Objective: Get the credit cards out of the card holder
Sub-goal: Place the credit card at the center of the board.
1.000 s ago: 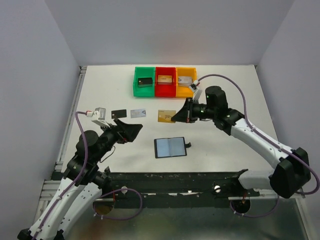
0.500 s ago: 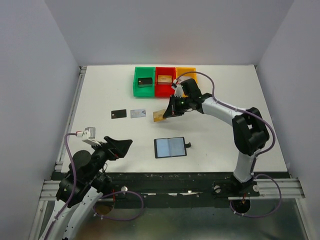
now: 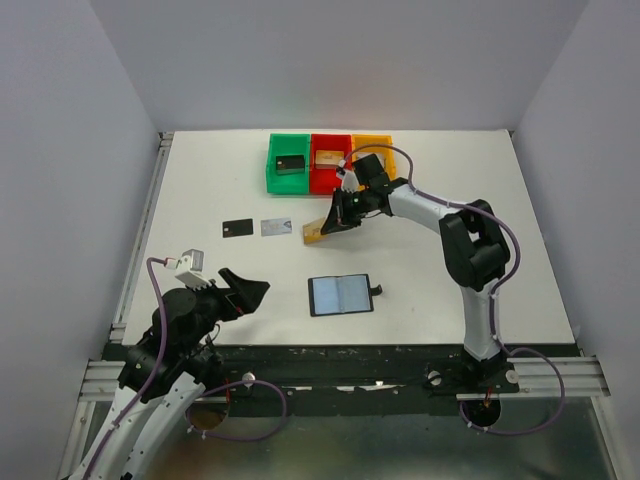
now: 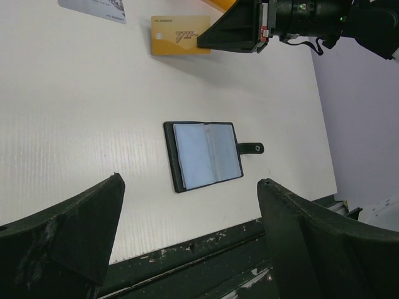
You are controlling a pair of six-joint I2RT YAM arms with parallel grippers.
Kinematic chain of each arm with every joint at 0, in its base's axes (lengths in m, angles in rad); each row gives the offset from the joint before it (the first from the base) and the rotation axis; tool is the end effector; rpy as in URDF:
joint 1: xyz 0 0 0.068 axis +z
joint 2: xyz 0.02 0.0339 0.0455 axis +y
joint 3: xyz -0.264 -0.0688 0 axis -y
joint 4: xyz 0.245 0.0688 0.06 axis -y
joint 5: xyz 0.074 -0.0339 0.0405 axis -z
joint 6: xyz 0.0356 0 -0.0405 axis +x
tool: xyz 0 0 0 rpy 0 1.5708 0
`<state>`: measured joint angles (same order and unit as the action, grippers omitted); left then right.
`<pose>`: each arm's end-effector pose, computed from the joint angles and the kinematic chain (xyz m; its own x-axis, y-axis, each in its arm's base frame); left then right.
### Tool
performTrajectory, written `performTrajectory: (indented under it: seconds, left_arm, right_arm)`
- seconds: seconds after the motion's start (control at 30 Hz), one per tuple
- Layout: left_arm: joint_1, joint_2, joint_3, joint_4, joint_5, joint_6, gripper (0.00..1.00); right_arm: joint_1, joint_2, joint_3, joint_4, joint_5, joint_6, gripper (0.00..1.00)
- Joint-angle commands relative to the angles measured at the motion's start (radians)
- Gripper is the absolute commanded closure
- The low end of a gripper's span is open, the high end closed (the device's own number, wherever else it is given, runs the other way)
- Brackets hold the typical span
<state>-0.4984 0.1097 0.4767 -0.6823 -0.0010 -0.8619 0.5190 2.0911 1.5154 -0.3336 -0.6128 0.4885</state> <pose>0.0606 -0.0329 0.2523 -0.5395 -0.5706 -0.6191 0.1039 0.6846 -0.7215 0.3830 0.2424 0.1781 -0.9394 -0.0945 -0.3295 -0.3077 0.6562 0.6891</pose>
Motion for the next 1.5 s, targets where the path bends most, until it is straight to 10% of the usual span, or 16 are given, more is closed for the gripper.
performTrajectory:
  seconds: [0.0, 1.47]
  left_arm:
    - [0.003, 0.002, 0.002, 0.012, -0.001, 0.014, 0.01]
    - [0.003, 0.045, -0.023, 0.052, 0.001, 0.020, 0.01]
  right_arm:
    - [-0.013, 0.049, 0.055, -0.008, -0.050, 0.004, 0.99]
    - [-0.063, 0.199, 0.197, -0.062, -0.107, 0.068, 0.82]
